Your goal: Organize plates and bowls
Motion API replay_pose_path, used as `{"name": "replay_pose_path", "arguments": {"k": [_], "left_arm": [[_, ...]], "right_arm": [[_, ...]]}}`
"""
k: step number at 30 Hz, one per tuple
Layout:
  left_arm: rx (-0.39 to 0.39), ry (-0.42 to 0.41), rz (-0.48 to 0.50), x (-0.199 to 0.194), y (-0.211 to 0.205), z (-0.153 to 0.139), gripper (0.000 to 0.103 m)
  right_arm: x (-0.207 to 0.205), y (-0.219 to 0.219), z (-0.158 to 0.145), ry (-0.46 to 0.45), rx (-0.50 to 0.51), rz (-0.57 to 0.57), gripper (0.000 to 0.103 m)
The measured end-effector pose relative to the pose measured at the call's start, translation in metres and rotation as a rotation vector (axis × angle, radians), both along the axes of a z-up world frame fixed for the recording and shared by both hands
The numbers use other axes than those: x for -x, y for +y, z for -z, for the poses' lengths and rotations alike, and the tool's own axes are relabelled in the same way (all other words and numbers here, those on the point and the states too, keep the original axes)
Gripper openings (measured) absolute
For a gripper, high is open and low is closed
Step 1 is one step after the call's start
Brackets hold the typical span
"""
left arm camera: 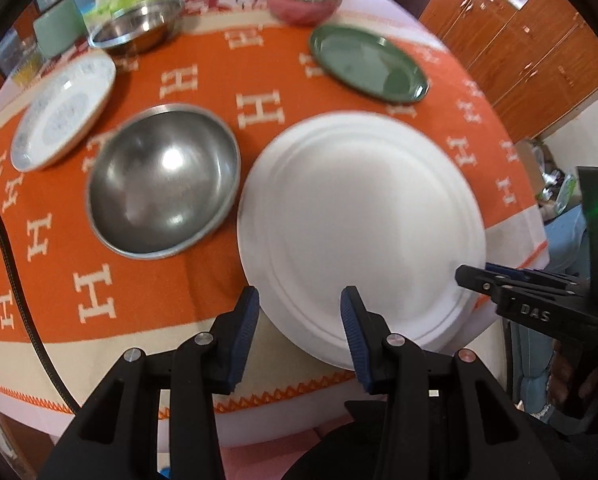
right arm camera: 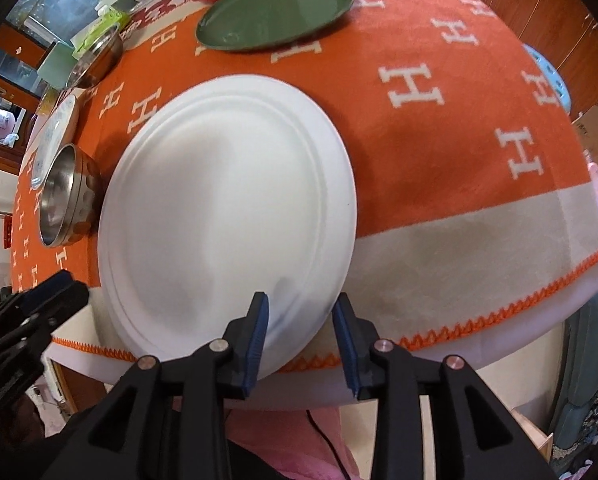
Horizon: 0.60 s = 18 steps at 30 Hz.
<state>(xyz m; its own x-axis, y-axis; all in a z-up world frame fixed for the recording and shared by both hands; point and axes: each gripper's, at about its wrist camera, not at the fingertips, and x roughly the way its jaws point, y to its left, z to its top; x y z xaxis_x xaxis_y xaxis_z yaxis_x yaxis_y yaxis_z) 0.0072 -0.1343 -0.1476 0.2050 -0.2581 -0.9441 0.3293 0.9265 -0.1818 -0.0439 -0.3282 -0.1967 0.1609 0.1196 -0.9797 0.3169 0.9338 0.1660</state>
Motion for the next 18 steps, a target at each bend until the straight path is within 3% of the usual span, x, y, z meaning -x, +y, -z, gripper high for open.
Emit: {"name": "replay_pose_path", "arguments": {"k": [4,9,11,18], "left_arm": [[0.032,-0.09,-0.019,0.008,0.011,-0.022,0.042],[0.069,-0.152,-0.052,0.009,0.027,-0.041,0.043],[0.075,-0.171,-0.071,0.006,0.033,-0.047,0.048],[0.088,-0.219,-0.135,-0.005,0.069,-0.064,0.055]], "right_arm": [[-0.002,0.005,-0.011,-0.038,0.038,-0.001,0.054],[-0.003,0.014,-0.023,-0.067,0.081,-0.02,0.055],[-0.002,0.019,-0.029,-0.088,0.095,-0.025,0.055],[-0.009,0.044,-0.052,-0.212,0.108,-0.017,0.055]]}}
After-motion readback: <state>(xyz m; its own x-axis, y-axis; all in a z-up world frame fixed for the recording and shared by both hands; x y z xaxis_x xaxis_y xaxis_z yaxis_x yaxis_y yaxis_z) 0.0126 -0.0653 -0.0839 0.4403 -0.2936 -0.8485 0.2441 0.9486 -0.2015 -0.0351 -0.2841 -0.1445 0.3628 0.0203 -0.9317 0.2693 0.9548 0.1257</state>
